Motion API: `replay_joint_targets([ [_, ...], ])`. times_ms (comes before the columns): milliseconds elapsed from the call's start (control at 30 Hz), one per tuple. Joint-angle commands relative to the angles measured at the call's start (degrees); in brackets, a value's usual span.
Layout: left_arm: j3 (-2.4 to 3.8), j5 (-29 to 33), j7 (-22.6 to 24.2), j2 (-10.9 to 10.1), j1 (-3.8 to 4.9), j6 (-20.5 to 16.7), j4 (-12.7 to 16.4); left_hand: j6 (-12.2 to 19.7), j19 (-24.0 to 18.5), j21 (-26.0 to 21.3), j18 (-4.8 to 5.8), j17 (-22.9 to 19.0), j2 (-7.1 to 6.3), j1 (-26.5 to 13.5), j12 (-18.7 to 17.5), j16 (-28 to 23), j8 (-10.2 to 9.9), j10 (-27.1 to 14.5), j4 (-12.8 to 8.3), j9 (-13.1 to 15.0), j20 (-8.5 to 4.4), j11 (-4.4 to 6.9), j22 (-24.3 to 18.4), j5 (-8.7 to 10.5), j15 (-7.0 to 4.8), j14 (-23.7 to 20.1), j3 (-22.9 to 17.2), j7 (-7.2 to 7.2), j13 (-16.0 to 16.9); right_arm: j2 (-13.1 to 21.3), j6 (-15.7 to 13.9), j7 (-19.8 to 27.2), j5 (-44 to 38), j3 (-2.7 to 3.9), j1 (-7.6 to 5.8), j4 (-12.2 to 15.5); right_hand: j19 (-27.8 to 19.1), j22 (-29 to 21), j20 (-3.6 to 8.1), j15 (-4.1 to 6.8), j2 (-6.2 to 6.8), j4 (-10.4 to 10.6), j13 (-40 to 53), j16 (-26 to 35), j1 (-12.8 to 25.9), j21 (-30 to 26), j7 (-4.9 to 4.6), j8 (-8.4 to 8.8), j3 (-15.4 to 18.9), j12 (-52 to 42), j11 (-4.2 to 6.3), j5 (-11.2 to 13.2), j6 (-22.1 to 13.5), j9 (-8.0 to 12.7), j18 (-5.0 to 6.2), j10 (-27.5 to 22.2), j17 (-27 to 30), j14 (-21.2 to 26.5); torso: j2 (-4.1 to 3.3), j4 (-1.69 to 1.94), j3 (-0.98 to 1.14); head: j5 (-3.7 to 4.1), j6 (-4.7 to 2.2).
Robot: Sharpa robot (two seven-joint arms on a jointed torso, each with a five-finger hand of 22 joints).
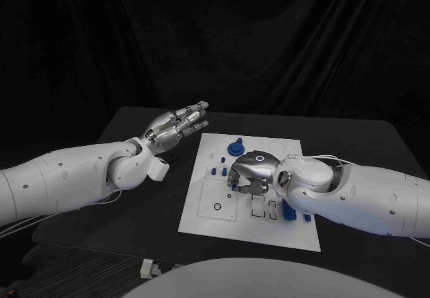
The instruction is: Assemble the parts on the task board
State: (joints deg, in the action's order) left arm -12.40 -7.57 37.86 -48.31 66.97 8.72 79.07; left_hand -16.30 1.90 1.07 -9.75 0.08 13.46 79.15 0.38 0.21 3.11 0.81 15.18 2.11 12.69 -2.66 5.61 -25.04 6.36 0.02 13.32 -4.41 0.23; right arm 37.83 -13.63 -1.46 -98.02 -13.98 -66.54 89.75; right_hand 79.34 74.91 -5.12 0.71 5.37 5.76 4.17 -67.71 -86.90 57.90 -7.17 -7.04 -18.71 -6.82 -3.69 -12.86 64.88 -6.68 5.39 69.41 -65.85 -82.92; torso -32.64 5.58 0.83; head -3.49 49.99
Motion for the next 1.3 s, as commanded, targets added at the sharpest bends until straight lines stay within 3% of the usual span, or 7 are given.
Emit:
replay_joint_targets([
  [33, 0.06, 0.4, 0.5, 0.2, -0.14, 0.7, 0.0, 0.0, -0.1, 0.2, -0.54, -0.1, 0.67, 0.0, -0.1, -0.2, 0.3, 0.0, 0.1, 0.1, 0.29, -0.51, 0.0, -0.27, 0.03, 0.0, -0.2, -0.43, 0.0, -0.2, 1.2, -1.5, -1.1, 0.03, 0.32, -0.2, 0.4, 7.6, -0.11, -0.02, 0.36, 0.2, 0.0, 0.0, 0.4, -0.2, 0.01, 0.2, 0.1, 0.4, -0.11, -0.4, 0.4, -0.1, 0.25, 0.4, 0.1, -0.4, 0.02, 0.04, 0.03, 0.0, 0.01],
  [733, 0.06, 0.4, 0.2, 0.6, -0.47, 1.1, -0.6, -0.4, -0.1, 0.1, -0.55, -0.1, 0.93, 0.3, -0.1, -0.2, 0.4, 0.0, 0.0, 0.1, 0.39, -0.67, -0.2, -0.44, 0.21, 0.0, -0.4, -0.66, 0.0, -1.1, 1.7, -1.7, -1.1, 0.03, 1.75, -0.4, 0.2, 7.6, -0.11, 0.0, 0.44, 0.2, 0.0, 0.1, 0.5, -0.5, 0.03, 0.29, 0.2, 0.3, -0.06, -0.3, 0.4, -0.1, 0.31, 0.6, 0.3, -0.3, -0.04, -0.07, 0.11, -0.77, 0.01],
  [1300, 0.06, 0.4, -0.4, 0.9, -0.82, 1.7, -1.0, -0.7, -0.1, 0.1, -0.54, -0.1, 1.05, 0.4, -0.1, -0.2, 0.5, 0.1, -0.2, 0.2, 0.53, -0.94, -0.2, -0.61, 0.39, 0.0, -0.5, -0.91, 0.1, -1.8, 1.4, -1.8, -1.1, 0.03, 2.33, -1.1, 0.1, 7.5, -0.1, 0.02, 0.48, 0.1, 0.0, 0.3, 0.4, -0.8, 0.04, 0.34, 0.2, 0.4, -0.04, -0.3, 0.4, 0.0, 0.38, 0.7, 0.5, -0.2, -0.03, 0.06, 0.12, -0.69, 0.01],
])
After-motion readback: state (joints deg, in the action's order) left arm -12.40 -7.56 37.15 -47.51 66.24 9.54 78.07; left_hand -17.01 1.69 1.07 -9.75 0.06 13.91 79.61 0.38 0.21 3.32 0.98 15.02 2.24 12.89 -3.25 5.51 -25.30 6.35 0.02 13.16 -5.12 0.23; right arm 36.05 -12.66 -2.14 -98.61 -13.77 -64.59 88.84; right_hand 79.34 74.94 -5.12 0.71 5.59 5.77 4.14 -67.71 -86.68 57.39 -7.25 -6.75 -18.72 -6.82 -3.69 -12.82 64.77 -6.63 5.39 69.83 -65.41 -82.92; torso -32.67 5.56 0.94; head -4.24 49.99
